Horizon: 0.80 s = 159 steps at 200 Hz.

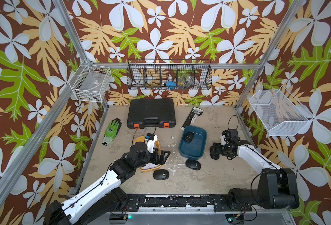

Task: Place the mice by color into the storage box
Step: Pick up the mouse from the center of the board.

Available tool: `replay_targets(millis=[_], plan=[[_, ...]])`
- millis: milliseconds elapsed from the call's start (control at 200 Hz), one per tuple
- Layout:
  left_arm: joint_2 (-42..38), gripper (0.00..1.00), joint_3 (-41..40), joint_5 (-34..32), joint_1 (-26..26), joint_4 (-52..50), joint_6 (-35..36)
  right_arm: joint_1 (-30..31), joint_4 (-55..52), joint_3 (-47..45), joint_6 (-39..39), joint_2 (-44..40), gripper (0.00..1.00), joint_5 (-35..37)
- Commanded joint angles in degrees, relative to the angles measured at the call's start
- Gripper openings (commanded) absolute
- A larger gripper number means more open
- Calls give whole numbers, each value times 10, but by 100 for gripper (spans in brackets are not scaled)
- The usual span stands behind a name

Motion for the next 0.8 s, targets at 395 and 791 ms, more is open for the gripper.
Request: replay_targets(millis=[395,791], plan=[[-13,100,-8,-10,2,-1,-1,40,-14,37,-1,103,78,84],[-16,100,-3,-17,2,-16,10,40,-3,54,22,111,50,85]])
